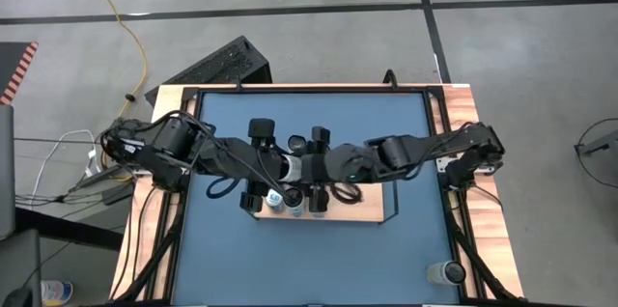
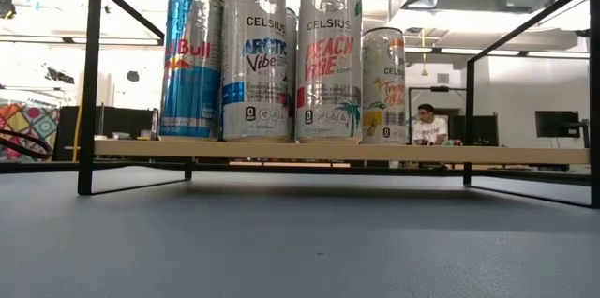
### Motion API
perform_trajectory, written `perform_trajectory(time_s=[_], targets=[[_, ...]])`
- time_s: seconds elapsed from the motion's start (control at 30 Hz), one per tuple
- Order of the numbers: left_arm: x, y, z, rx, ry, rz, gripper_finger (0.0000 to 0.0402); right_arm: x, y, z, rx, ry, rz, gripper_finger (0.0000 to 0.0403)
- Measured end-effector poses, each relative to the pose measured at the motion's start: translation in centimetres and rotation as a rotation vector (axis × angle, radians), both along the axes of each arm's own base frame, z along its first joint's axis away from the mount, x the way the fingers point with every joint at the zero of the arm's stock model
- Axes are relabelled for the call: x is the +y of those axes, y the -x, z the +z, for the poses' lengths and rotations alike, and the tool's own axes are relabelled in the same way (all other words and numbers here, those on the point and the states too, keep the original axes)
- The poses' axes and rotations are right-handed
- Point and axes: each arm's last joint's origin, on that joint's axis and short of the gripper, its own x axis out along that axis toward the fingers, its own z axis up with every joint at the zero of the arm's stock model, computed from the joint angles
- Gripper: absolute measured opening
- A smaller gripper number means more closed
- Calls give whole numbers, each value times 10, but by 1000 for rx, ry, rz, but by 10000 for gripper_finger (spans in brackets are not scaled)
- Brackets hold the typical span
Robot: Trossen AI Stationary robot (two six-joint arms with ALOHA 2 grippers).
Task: Place canned beverage on shelf
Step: Put the top yellow soda can on the shelf aligned with the other yellow soda can
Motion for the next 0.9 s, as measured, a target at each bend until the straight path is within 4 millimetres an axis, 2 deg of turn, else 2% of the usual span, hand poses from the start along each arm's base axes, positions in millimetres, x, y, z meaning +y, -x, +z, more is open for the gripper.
perform_trajectory(time_s=[0.13,0.3,0.37,0.43,0.7,0.8,0.9], targets=[[0,0,1,-8,5,-1,240,0,-1,-2,5,9,-8,262],[0,0,1,-1,2,0,240,0,-1,-1,1,11,-11,222],[0,0,1,-5,3,0,240,0,0,0,0,10,-9,221],[0,0,1,-4,4,0,240,0,0,0,2,9,-7,232],[0,1,-1,18,8,3,241,1,0,2,-8,-9,19,338],[0,1,-2,18,16,10,241,4,1,2,-14,-9,23,348],[0,1,-1,14,16,12,241,3,0,2,-15,-8,14,338]])
